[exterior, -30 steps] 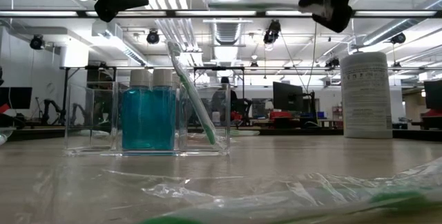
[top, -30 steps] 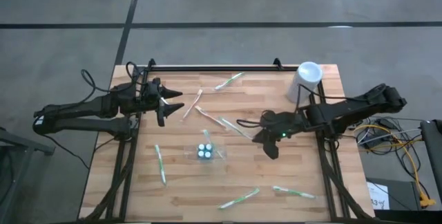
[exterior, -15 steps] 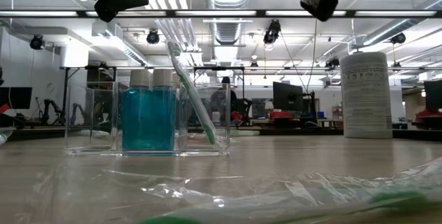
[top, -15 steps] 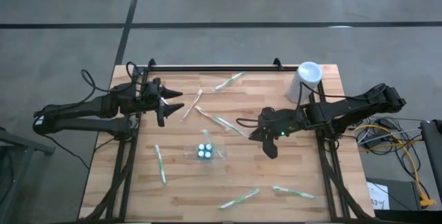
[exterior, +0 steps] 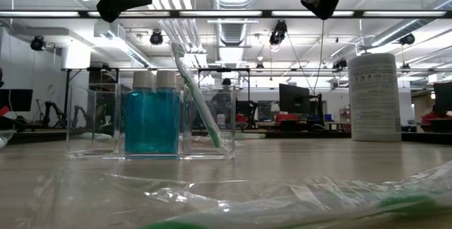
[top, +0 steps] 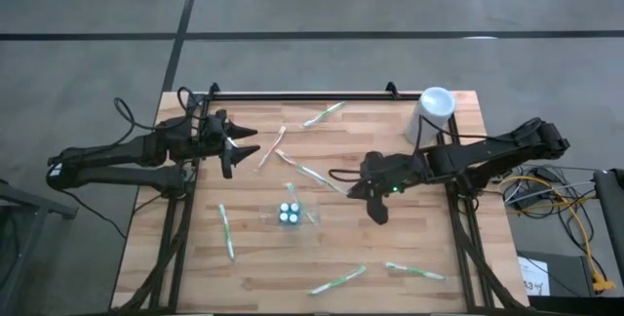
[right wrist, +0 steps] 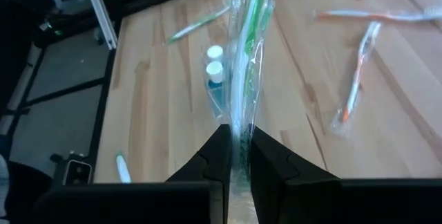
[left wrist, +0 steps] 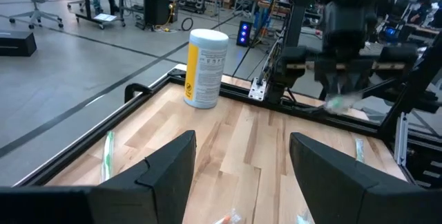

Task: Pick & Place toothbrushing station
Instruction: Put the green toothbrush into the transparent organizer

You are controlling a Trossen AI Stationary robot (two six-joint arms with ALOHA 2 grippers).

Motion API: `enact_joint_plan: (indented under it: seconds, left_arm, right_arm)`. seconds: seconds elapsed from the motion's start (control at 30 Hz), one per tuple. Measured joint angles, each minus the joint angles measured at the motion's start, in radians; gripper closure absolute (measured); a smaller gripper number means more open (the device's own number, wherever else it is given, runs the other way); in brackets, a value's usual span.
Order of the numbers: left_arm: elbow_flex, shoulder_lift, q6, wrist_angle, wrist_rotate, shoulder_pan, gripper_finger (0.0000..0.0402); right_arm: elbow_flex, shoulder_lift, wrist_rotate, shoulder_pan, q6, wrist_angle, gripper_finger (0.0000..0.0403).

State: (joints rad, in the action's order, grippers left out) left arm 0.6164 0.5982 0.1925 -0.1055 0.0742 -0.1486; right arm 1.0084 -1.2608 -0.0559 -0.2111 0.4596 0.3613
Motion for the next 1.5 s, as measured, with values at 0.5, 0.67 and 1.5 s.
enact_joint_plan:
  seconds: [0.5, 0.67, 1.5]
  left_arm:
    - [0.093, 0.063, -0.051, -0.009, -0.056, 0.0, 0.0162]
    - [0.207, 0.162, -0.019, -0.169, -0.056, 0.0, 0.0162]
    - [0.949, 0.782, -0.278, -0.742, -0.173, 0.002, 0.0162]
  right_arm:
    - [0.002, -0.117, 0.002, 0.001, -0.004, 0.001, 0.0374]
    - [0.002, -0.105, 0.002, 0.002, -0.005, 0.0, 0.0374]
    - [0.018, -0.098, -0.051, 0.029, -0.026, 0.003, 0.0374]
